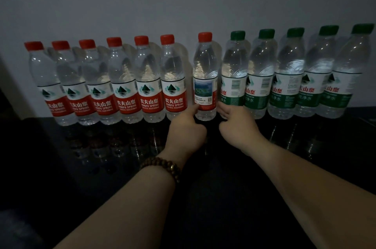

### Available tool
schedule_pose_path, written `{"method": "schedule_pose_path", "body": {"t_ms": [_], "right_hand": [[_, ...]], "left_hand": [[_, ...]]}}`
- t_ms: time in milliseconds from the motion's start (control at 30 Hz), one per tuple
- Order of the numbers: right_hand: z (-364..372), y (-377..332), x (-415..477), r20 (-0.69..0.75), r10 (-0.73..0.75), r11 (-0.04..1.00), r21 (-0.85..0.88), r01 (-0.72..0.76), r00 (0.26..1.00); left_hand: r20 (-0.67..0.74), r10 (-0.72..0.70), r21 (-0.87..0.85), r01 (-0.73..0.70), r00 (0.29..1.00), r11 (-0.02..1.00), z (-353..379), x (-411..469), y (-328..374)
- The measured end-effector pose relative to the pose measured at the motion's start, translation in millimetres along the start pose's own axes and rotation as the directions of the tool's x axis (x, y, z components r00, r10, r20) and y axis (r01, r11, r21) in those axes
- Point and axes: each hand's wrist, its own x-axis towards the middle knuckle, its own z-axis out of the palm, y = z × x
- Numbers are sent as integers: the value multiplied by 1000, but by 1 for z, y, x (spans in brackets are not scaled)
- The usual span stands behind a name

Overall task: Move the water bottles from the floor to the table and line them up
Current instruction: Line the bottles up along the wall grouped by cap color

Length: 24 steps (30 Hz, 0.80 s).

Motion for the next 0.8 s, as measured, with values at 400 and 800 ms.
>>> {"method": "schedule_pose_path", "body": {"t_ms": [400, 800], "right_hand": [[0, 5, 4, 53, 34, 998, 48, -36, 998], [0, 3, 6, 41, 114, 982, 145, -119, 993]], "left_hand": [[12, 3, -42, -3, 1000, 999, 0, 2, 1], [42, 1, -46, 1, 999, 999, -2, 0, 5]]}}
